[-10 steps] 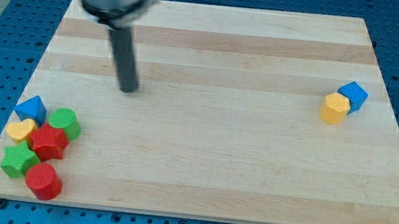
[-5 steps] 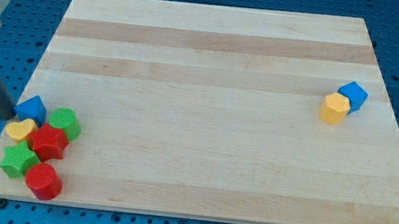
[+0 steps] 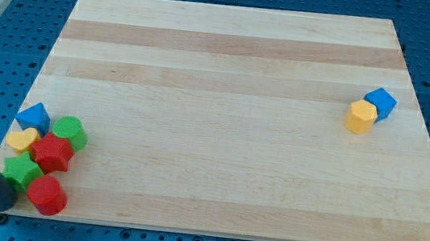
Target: Slide the red circle right and up a bit
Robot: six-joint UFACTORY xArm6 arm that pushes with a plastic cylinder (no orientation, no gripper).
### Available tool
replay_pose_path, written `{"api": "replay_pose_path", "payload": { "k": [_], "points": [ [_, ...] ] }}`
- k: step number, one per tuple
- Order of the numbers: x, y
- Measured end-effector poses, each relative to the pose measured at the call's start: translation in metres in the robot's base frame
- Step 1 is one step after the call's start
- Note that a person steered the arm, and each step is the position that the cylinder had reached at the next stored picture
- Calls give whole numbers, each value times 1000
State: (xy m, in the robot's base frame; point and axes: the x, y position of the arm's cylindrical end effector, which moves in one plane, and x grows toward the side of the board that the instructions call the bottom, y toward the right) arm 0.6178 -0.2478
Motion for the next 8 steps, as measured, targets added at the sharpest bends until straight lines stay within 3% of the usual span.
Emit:
{"api": "replay_pose_path", "payload": {
  "k": [1, 3, 4, 5, 6, 7, 8],
  "points": [
    [1, 47],
    [0, 202],
    [-11, 218],
    [-8, 172],
    [1, 170],
    [-10, 163],
    [-54, 147]
  ]
}}
